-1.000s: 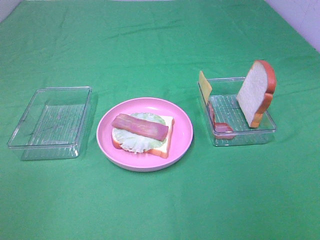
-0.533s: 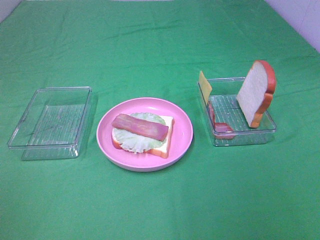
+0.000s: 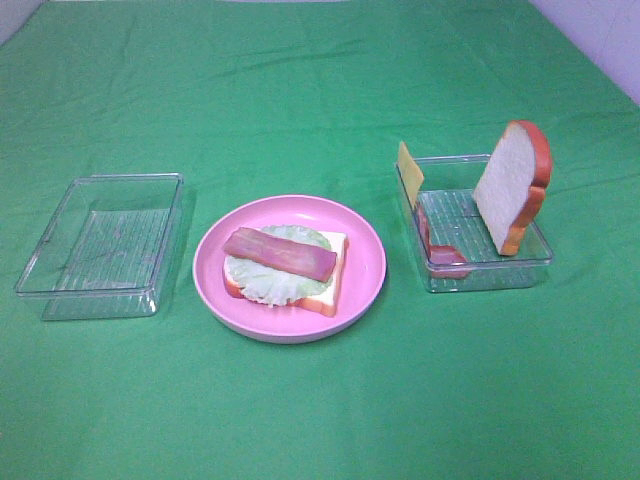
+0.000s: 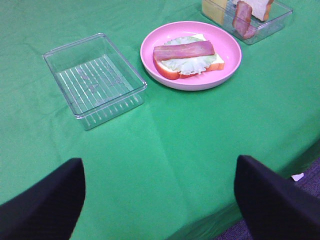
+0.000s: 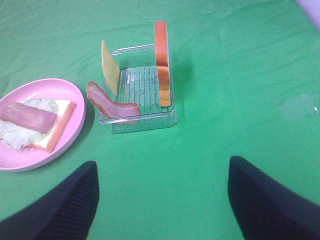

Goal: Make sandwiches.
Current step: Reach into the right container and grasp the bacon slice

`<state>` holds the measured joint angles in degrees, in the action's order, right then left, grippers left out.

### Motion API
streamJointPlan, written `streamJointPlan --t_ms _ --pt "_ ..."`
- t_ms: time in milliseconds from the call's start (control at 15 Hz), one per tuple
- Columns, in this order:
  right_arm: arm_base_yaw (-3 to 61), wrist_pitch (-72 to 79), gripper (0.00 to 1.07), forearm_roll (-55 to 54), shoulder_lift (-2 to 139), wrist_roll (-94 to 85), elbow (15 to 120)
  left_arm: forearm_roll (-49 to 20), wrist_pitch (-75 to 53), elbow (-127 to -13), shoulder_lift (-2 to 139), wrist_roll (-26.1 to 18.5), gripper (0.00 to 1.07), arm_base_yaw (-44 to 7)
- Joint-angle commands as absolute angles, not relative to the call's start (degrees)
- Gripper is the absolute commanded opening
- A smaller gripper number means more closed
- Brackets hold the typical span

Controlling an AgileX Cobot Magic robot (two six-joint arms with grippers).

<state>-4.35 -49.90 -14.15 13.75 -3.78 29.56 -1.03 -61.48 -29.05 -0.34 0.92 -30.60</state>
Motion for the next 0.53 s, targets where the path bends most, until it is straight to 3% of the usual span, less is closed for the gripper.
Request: streamJointPlan --t_ms 67,200,267,533 --pt "-4.5 -44.4 0.69 -18.4 23.5 -8.5 30.8 -1.5 -59.9 -28.6 -1.5 0.8 0.78 -30.7" --pt "-4.5 -43.3 0.69 -21.4 31.9 -12.7 33.0 -1.5 -59.9 -28.6 -1.5 0.7 0.78 -30.7" --pt "-4.5 -43.5 0.69 -25.1 43.6 -17.7 38.1 -1.5 -59.9 -28.6 -1.5 0.7 0.78 -30.7" --pt "-4.5 -50.0 0.69 -37.0 66.2 -25.6 50.7 -1.5 -59.9 -28.6 -1.5 0.7 0.78 -30.7"
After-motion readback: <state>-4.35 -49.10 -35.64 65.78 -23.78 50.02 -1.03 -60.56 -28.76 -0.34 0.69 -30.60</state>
